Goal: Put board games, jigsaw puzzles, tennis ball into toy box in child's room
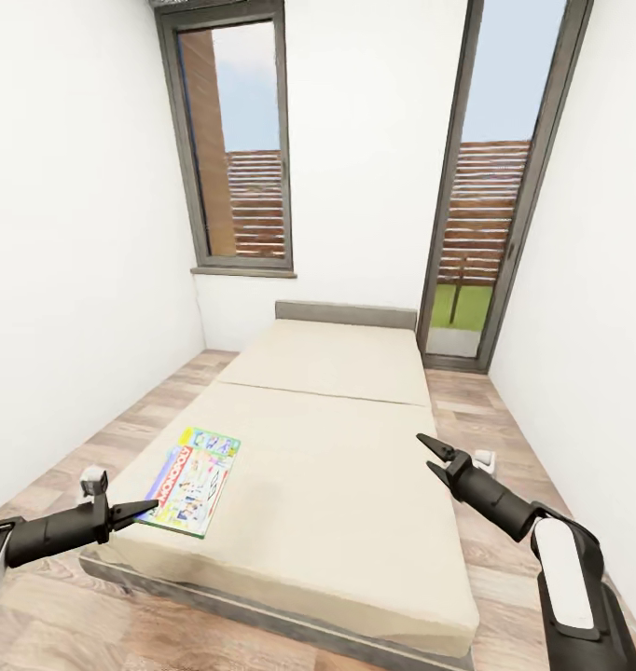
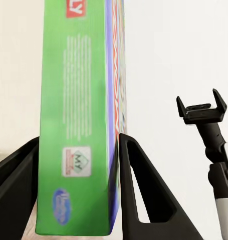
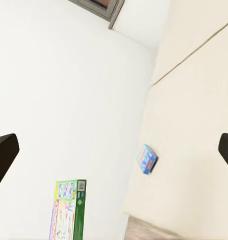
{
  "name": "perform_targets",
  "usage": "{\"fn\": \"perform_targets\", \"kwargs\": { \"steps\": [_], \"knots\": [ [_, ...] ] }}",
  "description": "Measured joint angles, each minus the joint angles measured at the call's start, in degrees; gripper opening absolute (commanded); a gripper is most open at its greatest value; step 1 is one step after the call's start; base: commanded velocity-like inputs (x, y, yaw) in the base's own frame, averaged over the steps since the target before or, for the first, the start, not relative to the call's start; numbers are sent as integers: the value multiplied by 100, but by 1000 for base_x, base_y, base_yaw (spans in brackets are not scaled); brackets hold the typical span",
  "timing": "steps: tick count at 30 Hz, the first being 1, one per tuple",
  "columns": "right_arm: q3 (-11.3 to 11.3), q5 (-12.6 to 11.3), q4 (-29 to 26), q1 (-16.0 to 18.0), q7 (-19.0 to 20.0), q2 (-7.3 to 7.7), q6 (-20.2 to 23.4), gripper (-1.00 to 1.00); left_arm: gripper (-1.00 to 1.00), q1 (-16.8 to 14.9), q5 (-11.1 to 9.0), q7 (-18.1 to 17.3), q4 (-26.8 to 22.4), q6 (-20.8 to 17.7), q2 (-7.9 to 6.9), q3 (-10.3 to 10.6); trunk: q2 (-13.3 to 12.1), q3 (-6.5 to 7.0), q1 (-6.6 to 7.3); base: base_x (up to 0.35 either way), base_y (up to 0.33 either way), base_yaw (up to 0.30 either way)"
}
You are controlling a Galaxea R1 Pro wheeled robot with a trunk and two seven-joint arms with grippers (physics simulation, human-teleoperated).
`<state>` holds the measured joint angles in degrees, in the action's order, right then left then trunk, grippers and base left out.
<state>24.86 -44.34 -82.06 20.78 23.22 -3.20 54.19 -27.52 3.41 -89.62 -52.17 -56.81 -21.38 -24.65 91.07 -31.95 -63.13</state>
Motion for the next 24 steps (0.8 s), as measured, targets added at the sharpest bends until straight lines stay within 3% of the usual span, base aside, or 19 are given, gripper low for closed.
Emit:
{"fn": "perform_targets", "kwargs": {
  "steps": [24],
  "knots": [
    [-132, 12, 8, -1, -37, 0, -9, 100, -100, -2, 0, 0, -2, 0, 21, 4, -963, 431, 527, 0, 0, 291]
  ]
}}
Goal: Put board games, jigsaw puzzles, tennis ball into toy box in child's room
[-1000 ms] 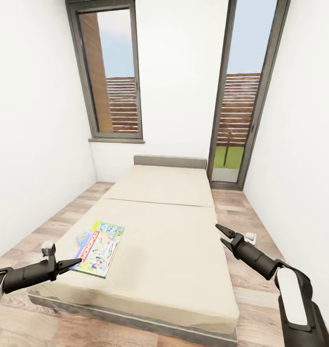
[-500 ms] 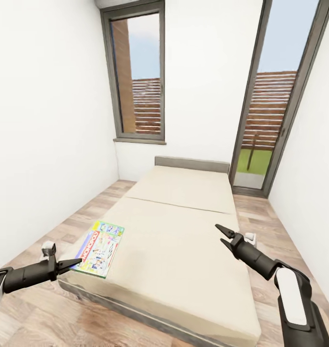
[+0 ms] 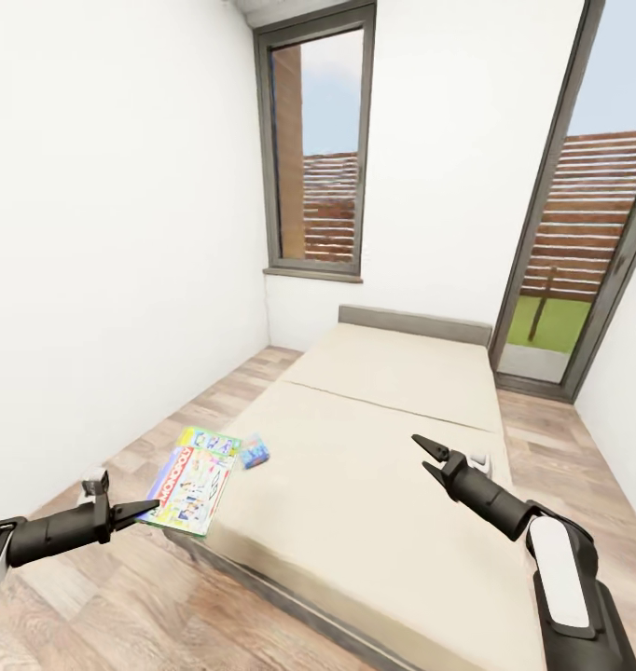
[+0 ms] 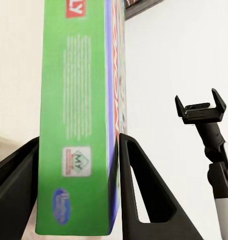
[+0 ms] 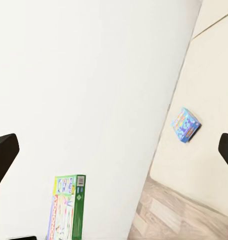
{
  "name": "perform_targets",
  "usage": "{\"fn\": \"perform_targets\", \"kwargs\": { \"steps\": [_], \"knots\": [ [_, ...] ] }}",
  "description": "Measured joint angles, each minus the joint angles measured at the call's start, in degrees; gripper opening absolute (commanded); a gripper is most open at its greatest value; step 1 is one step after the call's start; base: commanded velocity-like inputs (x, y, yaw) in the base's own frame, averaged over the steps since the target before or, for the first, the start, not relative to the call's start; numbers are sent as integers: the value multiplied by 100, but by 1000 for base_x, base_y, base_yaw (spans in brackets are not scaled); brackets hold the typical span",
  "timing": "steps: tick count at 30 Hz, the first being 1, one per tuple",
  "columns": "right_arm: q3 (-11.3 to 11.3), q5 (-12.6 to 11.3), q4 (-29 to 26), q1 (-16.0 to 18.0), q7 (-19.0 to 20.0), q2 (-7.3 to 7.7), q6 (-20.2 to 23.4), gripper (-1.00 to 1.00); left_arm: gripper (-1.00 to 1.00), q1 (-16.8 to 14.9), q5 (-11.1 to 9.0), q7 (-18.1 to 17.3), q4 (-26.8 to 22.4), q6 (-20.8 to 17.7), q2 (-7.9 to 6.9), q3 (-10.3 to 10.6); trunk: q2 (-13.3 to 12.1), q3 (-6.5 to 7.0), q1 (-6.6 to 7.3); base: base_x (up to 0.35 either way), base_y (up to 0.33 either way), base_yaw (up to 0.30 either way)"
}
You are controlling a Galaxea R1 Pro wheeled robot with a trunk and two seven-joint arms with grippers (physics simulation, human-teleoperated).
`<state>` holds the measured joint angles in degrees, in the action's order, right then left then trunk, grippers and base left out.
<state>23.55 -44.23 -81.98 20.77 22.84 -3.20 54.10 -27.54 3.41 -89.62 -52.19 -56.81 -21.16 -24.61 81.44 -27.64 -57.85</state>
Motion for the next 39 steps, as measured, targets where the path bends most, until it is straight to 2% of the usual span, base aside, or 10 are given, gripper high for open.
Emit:
{"fn": "perform_targets", "kwargs": {
  "steps": [7, 24, 32, 39],
  "knots": [
    [-132, -2, 0, 3, -10, 0, -4, 100, -100, 0, 1, 0, 0, 0, 0, 0, -281, 126, 154, 0, 0, 291],
    [-174, -2, 5, 0, -6, -3, -26, 100, -100, 0, -7, 0, 0, 0, -32, -22, -963, 431, 527, 0, 0, 291],
    [-313, -3, 4, 0, -12, 0, -145, 100, -100, 0, -7, -1, 0, 0, -34, -19, -1284, 575, 703, 0, 0, 288],
    [-327, -7, 5, -1, -16, -7, -153, 100, -100, -2, -18, 0, 0, 3, -29, -20, -1565, 701, 857, 0, 0, 78]
  ]
}}
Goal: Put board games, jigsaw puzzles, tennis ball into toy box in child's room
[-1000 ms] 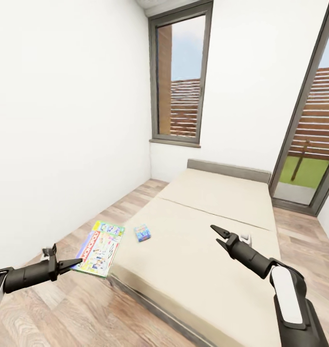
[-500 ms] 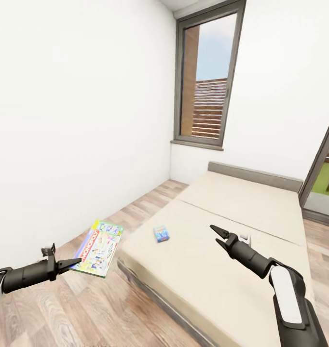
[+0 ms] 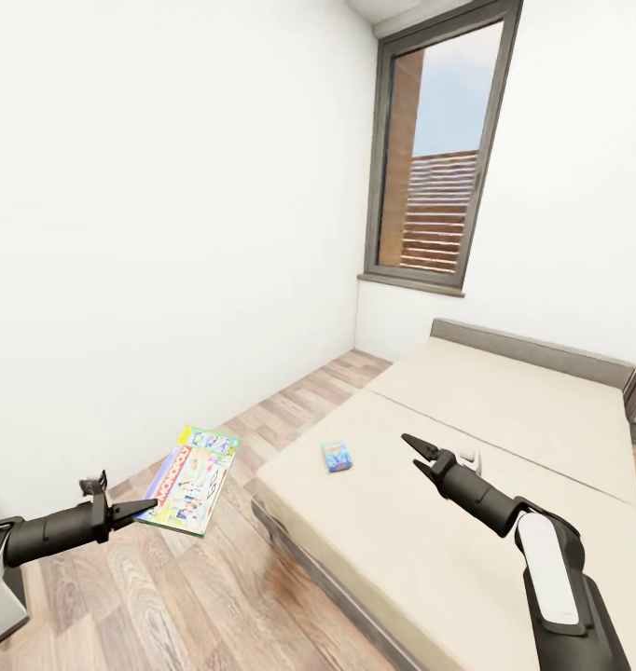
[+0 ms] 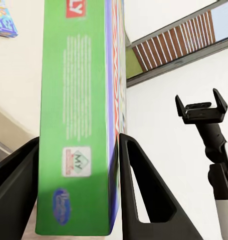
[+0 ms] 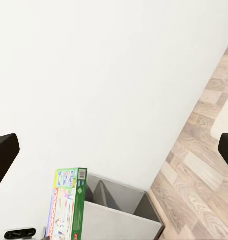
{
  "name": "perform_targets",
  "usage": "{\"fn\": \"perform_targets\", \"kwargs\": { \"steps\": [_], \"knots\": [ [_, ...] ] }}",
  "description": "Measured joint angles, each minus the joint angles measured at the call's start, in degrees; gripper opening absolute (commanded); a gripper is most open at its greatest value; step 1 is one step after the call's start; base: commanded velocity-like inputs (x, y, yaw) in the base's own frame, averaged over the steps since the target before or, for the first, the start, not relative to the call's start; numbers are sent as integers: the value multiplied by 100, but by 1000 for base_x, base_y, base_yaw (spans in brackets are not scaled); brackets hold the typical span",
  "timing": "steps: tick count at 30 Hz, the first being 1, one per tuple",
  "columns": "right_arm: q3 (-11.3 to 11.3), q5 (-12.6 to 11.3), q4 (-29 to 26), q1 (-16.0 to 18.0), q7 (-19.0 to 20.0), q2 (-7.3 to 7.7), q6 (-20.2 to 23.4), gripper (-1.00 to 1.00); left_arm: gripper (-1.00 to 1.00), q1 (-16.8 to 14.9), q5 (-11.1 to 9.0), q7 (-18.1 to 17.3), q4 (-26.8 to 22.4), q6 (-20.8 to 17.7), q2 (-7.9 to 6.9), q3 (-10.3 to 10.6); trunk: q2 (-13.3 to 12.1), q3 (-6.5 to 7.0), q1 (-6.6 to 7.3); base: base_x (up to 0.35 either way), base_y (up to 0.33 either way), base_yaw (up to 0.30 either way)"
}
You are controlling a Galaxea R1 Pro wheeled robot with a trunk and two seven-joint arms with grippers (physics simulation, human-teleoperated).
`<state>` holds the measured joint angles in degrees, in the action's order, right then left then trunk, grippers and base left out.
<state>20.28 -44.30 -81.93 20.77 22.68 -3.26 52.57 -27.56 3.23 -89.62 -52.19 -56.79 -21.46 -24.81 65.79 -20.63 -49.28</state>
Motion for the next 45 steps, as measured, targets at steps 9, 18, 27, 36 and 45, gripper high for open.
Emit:
{"fn": "perform_targets", "kwargs": {
  "steps": [9, 18, 27, 36, 45],
  "knots": [
    [-6, 4, -1, 0, -3, -1, -9, 100, -100, 0, 4, 0, 0, 0, 5, 7, -361, 162, 198, 0, 0, 3],
    [-7, -6, 2, 0, 5, -1, -51, 100, -100, 0, 7, 0, 0, 0, 15, 16, -722, 324, 396, 0, 0, 0],
    [-7, 1, 125, 0, 35, -1, -157, 100, -100, 0, 9, 1, 0, 0, 11, 15, -1084, 485, 593, 0, 0, 0],
    [-14, 4, 152, 0, 32, -8, -224, 100, -100, 0, 3, 0, 0, 0, 5, 3, -1445, 647, 791, 0, 0, 0],
    [-16, 5, 162, 0, 39, -10, -237, 100, -100, 1, 1, 0, 0, 0, 9, 7, -1807, 810, 989, 0, 0, 13]
  ]
}}
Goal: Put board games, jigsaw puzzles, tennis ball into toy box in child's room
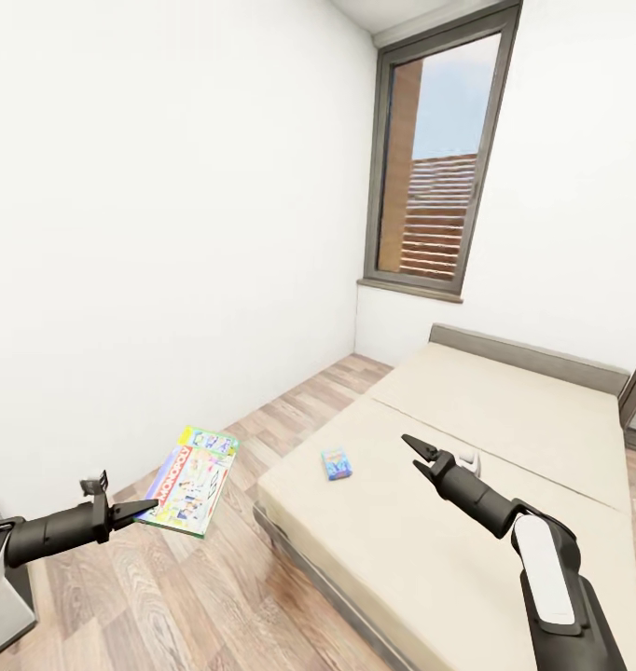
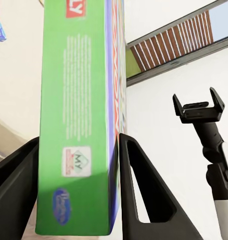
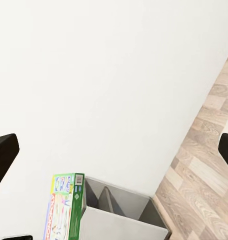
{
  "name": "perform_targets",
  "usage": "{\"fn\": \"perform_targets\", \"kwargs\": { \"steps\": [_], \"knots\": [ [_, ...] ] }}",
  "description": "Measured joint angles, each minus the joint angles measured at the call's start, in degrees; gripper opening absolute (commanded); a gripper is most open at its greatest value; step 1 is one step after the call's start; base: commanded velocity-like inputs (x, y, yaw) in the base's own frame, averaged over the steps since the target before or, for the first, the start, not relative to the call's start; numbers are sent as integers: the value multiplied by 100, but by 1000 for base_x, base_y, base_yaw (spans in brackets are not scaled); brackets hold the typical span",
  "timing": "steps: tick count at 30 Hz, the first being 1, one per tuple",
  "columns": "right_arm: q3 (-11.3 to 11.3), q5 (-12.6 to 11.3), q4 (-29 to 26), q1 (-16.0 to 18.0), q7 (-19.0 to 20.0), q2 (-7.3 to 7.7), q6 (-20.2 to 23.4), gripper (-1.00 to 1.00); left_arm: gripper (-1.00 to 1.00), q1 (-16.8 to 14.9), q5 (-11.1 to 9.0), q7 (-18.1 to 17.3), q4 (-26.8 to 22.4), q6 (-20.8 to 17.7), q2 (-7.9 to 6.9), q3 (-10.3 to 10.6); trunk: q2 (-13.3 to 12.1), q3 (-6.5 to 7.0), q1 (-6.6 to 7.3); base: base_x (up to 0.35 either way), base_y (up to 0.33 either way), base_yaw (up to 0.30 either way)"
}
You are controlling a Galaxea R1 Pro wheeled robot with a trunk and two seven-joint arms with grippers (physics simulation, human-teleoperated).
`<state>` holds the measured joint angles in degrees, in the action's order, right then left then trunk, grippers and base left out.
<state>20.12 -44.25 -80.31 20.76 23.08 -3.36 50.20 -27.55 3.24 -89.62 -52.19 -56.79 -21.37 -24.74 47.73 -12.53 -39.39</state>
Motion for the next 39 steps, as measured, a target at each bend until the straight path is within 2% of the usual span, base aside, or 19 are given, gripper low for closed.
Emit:
{"fn": "perform_targets", "kwargs": {
  "steps": [10, 14, 26, 39],
  "knots": [
    [-1, 1, 34, 1, -5, -3, -3, 100, -100, 2, 8, 0, -1, -1, 2, 6, -402, 219, 220, 0, 0, 211],
    [4, 13, 35, 1, -1, -91, -3, 100, -100, 2, 11, 0, -1, -1, 7, 10, -563, 311, 308, 0, 0, 242],
    [-1, 21, 36, 0, -38, -172, -7, 100, -100, 3, 17, 0, -1, -3, 18, 12, -1045, 588, 572, 0, 0, 243],
    [-1, 26, 36, 1, -45, -179, -12, 100, -100, 3, 18, 1, -1, -3, 23, 12, -1568, 888, 858, 0, 0, 243]
  ]
}}
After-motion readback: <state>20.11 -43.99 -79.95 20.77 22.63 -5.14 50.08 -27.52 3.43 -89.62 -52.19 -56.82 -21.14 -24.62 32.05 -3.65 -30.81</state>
